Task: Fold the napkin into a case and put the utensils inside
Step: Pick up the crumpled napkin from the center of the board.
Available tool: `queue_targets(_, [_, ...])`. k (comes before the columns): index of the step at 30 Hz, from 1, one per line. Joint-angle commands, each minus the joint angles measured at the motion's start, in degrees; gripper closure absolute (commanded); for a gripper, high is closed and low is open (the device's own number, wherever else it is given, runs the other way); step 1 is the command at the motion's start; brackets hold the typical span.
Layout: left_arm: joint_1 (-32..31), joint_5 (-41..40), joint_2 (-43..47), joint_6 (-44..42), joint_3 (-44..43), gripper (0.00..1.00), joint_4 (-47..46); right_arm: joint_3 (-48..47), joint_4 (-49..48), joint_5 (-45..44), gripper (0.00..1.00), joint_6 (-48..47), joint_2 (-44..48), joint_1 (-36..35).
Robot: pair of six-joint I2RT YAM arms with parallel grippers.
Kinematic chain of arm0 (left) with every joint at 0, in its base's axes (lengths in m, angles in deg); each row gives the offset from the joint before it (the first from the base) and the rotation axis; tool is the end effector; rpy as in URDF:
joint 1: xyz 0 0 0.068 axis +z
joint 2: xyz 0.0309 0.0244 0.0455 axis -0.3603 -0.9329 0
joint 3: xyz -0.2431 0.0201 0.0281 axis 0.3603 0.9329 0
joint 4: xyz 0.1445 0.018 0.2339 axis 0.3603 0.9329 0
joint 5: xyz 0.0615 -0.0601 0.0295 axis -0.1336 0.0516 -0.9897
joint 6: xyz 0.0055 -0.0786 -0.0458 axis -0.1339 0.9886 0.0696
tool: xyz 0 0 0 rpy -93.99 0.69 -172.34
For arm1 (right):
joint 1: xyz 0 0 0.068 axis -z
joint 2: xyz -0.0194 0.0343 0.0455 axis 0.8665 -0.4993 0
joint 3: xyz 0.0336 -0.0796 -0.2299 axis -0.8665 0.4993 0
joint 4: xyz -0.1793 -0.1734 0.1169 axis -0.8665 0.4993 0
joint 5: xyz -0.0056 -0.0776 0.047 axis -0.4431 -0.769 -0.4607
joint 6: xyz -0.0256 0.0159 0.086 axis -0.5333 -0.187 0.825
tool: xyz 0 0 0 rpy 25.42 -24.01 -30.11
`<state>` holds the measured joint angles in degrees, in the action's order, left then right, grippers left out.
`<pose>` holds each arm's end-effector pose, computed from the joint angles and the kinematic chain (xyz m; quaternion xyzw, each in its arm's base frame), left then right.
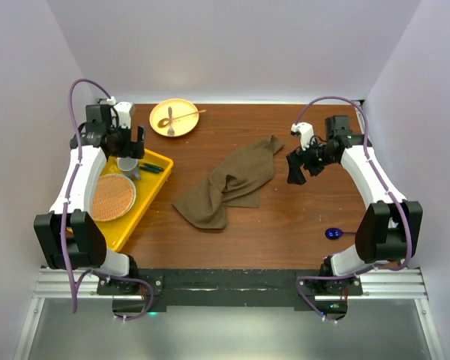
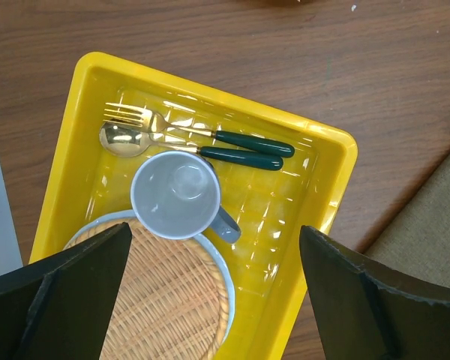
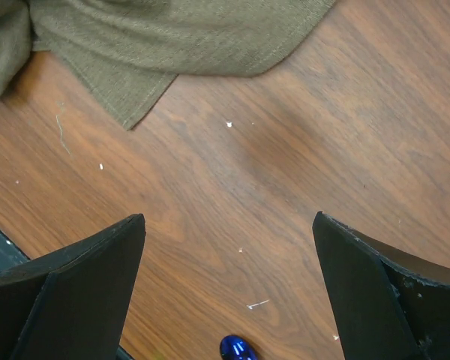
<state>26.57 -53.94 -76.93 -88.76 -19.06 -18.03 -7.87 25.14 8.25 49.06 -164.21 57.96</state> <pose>0.3636 0.0247 0.2482 0.0316 0.9318 -0.0188 0.3611 0.3359 0.0529 0.2079 -0.3179 0.8881 0.1909 0.2716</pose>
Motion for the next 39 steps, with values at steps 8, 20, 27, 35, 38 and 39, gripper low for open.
queue_targets(8, [0.1,4.3,6.3,4.1,-7.1,0.0,1.4,2.5,-7.2,-3.1,0.02,-5.5,1.6,-15.7])
queue_targets(20, [0.1,8.7,12.0,4.4,-5.8,0.0,3.4,5.1,-15.0,-15.5,0.34,-10.5,-7.6,-33.4])
queue_targets(27, [0.1,10.9,13.9,2.6,-5.2,0.0,3.2,6.8,-20.1,-20.5,0.39,-12.1,-13.4,-35.8])
queue_targets(35, [0.1,15.9,14.2,-2.5,-4.3,0.0,2.9,12.3,-24.3,-24.9,0.58,-12.7,-13.6,-36.8])
queue_targets(38, [0.1,19.5,13.8,-6.2,-4.5,0.0,3.9,11.7,-21.3,-24.8,1.0,-11.2,-11.2,-36.8])
queue_targets(39, [0.1,21.0,13.8,-8.7,-4.4,0.0,4.0,10.1,-18.7,-25.1,1.0,-10.4,-10.0,-36.6])
